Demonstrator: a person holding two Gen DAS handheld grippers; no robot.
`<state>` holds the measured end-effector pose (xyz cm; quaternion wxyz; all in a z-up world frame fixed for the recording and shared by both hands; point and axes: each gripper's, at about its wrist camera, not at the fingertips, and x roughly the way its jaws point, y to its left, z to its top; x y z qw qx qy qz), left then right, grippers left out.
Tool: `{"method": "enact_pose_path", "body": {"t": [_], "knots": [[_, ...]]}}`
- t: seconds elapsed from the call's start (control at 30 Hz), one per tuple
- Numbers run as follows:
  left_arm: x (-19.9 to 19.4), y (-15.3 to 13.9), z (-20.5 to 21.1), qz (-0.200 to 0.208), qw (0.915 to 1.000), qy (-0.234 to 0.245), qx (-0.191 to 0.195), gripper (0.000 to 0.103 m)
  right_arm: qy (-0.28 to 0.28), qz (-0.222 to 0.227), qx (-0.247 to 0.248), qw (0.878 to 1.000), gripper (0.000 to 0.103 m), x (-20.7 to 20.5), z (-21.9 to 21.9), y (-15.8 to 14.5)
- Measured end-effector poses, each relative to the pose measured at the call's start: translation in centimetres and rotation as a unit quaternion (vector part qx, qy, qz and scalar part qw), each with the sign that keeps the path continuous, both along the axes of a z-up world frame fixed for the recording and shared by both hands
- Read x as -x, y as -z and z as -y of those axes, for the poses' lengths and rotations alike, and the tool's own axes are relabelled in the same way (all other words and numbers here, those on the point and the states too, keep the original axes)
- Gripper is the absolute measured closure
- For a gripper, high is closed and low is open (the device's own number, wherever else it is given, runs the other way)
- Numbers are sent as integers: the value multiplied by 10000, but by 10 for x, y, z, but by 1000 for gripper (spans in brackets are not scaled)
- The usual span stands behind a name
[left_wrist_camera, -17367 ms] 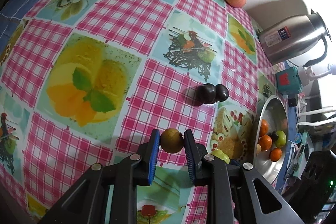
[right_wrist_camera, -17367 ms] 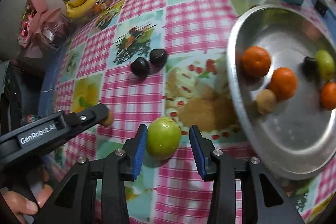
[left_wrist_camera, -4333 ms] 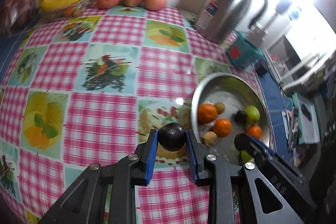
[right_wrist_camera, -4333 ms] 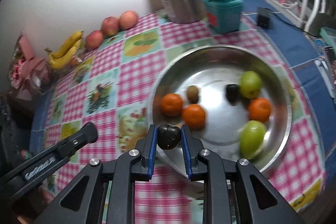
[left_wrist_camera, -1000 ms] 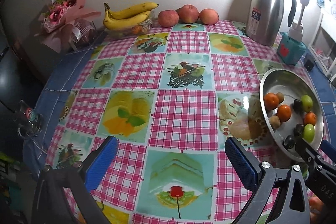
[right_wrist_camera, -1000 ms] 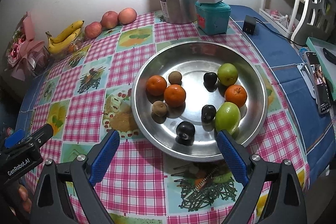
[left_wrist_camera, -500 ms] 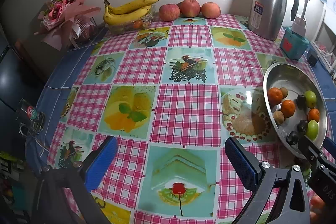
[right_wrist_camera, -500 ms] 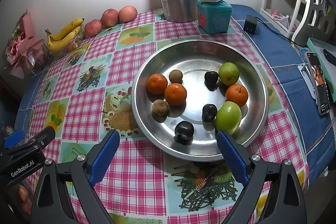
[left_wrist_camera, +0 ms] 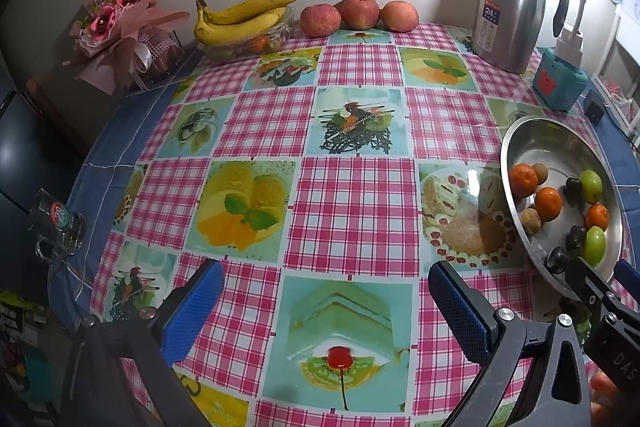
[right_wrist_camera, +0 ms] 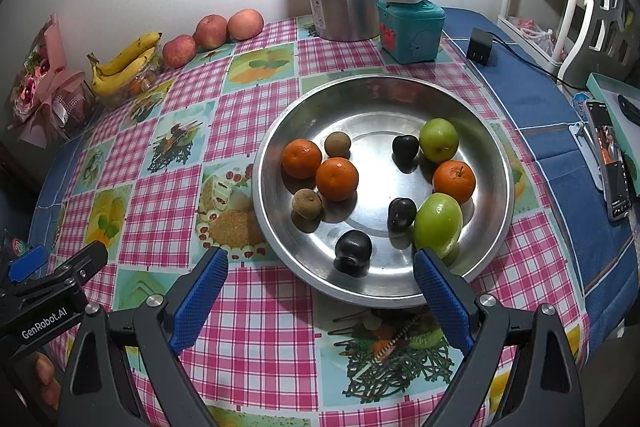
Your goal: Organize fruits
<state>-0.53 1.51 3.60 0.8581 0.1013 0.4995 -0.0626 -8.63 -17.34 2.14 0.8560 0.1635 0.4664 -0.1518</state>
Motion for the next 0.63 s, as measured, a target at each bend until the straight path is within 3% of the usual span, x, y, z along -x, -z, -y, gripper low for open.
{"method": "enact_pose_path", "body": {"t": [0.63], "knots": [[0, 2, -2, -82, 9999, 39, 89, 0, 21, -19, -45, 10000, 9, -1, 3, 2]]}}
